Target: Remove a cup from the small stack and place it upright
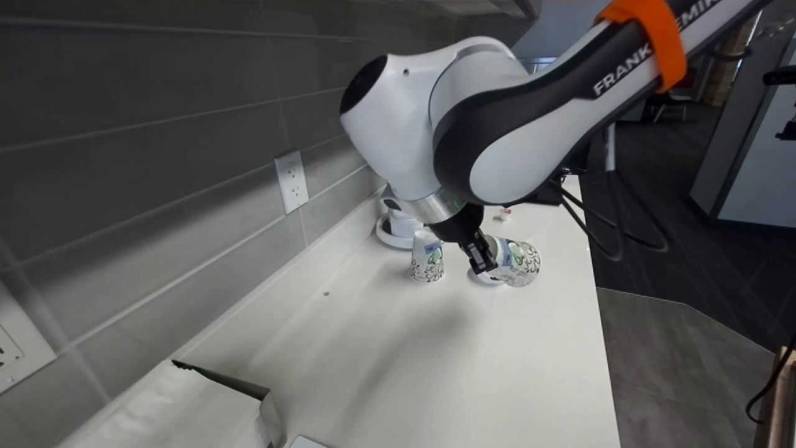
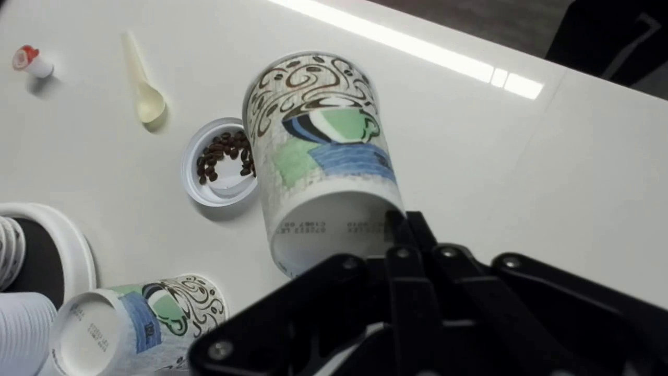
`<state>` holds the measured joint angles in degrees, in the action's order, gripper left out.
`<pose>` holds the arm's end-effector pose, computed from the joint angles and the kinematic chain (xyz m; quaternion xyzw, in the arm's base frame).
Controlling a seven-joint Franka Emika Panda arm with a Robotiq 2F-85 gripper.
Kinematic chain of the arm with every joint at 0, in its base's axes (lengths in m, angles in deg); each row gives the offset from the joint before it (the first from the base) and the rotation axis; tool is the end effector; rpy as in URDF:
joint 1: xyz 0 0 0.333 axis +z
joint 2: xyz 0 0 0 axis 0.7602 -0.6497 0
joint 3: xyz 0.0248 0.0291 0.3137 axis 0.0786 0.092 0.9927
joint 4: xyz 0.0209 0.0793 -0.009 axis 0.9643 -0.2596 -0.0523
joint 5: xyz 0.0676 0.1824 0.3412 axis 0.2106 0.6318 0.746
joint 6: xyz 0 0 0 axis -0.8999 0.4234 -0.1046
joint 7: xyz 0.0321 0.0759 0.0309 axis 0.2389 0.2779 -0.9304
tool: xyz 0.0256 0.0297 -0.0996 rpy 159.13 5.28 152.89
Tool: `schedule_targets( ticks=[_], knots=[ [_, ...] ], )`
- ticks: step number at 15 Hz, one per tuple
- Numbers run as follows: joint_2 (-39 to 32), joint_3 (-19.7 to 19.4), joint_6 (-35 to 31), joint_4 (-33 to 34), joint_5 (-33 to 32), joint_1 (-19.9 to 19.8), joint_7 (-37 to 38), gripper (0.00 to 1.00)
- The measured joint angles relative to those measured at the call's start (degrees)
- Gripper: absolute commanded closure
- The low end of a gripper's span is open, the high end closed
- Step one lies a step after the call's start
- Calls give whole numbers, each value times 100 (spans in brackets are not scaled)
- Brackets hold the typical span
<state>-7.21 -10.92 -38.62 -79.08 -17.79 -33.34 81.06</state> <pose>0.4926 0.2364 0.3196 0.8549 0.4140 -0.1763 0.2580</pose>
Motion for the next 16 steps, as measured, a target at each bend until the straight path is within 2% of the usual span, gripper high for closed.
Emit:
schedule_targets(
  ticks=[6,14,15,16],
  knots=[
    [-1280,-5,605,1002,-776,431,-363,99],
    [-2210,-17,896,1749,-1115,734,-734,99],
    [-2285,-17,895,1806,-1124,746,-762,73],
    [-2351,-17,895,1858,-1129,755,-794,72]
  ],
)
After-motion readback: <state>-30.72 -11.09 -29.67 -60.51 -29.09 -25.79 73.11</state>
